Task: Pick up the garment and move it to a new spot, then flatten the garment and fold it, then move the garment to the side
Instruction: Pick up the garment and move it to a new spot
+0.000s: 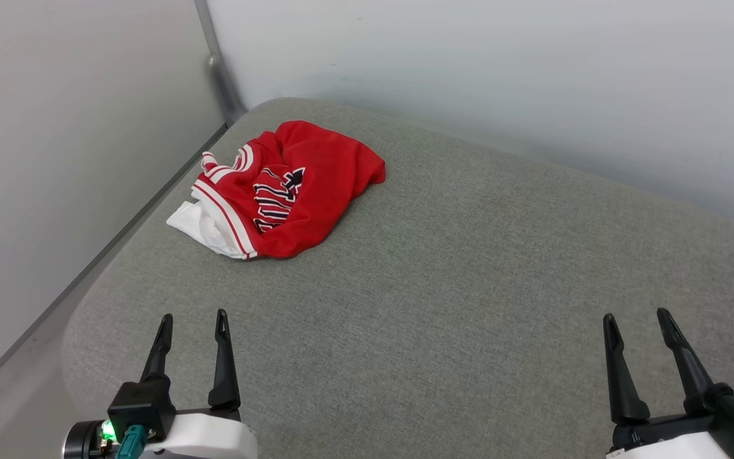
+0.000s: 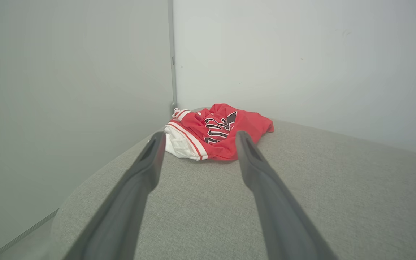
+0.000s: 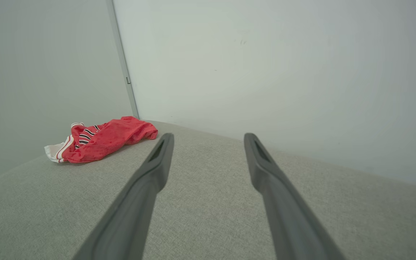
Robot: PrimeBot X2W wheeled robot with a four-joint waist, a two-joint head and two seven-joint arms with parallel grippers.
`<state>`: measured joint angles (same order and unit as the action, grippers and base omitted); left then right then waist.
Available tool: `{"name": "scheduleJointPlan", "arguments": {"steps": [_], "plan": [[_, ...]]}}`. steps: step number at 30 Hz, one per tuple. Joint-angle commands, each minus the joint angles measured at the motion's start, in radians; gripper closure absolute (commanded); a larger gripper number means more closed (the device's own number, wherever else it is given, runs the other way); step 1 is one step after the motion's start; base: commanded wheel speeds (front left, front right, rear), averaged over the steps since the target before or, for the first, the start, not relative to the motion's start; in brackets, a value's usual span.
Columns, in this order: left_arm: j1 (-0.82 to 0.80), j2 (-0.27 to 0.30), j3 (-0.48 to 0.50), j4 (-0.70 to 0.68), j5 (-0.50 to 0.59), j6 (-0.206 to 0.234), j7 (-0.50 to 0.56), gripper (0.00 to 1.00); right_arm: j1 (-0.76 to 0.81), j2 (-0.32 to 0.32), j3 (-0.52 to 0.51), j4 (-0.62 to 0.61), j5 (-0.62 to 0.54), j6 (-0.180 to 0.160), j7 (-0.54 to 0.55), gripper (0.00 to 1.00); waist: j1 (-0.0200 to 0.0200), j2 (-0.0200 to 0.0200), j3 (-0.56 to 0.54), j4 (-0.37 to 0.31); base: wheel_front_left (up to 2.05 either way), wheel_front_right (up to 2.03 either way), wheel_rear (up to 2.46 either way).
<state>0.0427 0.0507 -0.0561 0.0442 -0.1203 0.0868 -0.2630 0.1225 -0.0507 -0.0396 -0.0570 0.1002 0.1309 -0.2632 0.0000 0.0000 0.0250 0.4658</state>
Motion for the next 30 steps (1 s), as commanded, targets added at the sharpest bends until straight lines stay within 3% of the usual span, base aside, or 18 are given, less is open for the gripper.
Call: {"name": "scheduleJointPlan", "arguments": {"steps": [1, 7, 18, 22, 27, 30], "plan": [[0.006, -0.001, 0.004, -0.002, -0.004, 0.001, -0.003, 0.0, -0.006, 0.001, 0.003, -0.004, -0.003, 0.0, -0.003, 0.0, 0.0, 0.0, 0.003, -0.002, 0.0, 0.0, 0.0], [-0.075, -0.001, 0.044, -0.004, -0.021, -0.014, -0.003, 0.0, -0.03, 0.001, 0.005, -0.015, -0.029, 0.0, -0.003, 0.0, 0.0, 0.0, 0.049, -0.026, 0.0, 0.0, 0.0], [-0.434, 0.016, 0.234, -0.026, -0.032, -0.134, -0.003, 0.0, -0.143, -0.006, -0.007, -0.065, -0.122, 0.0, -0.003, 0.0, 0.0, 0.0, 0.261, -0.118, 0.0, 0.0, 0.0], [-0.565, 0.052, 0.298, -0.005, -0.05, -0.172, -0.003, 0.0, -0.181, -0.026, -0.013, -0.08, -0.125, 0.0, -0.002, 0.0, 0.0, 0.0, 0.336, -0.153, 0.0, 0.0, 0.0], [-0.693, 0.118, 0.305, 0.102, -0.12, -0.205, -0.003, 0.0, -0.216, -0.043, -0.027, -0.098, -0.126, 0.0, -0.003, 0.0, 0.0, 0.0, 0.405, -0.19, 0.0, 0.0, 0.0], [-0.757, 0.203, 0.271, 0.164, -0.145, -0.213, 0.039, 0.0, -0.233, -0.051, -0.035, -0.108, -0.123, 0.0, -0.002, 0.0, 0.0, 0.0, 0.435, -0.205, 0.0, 0.0, 0.0]]}}
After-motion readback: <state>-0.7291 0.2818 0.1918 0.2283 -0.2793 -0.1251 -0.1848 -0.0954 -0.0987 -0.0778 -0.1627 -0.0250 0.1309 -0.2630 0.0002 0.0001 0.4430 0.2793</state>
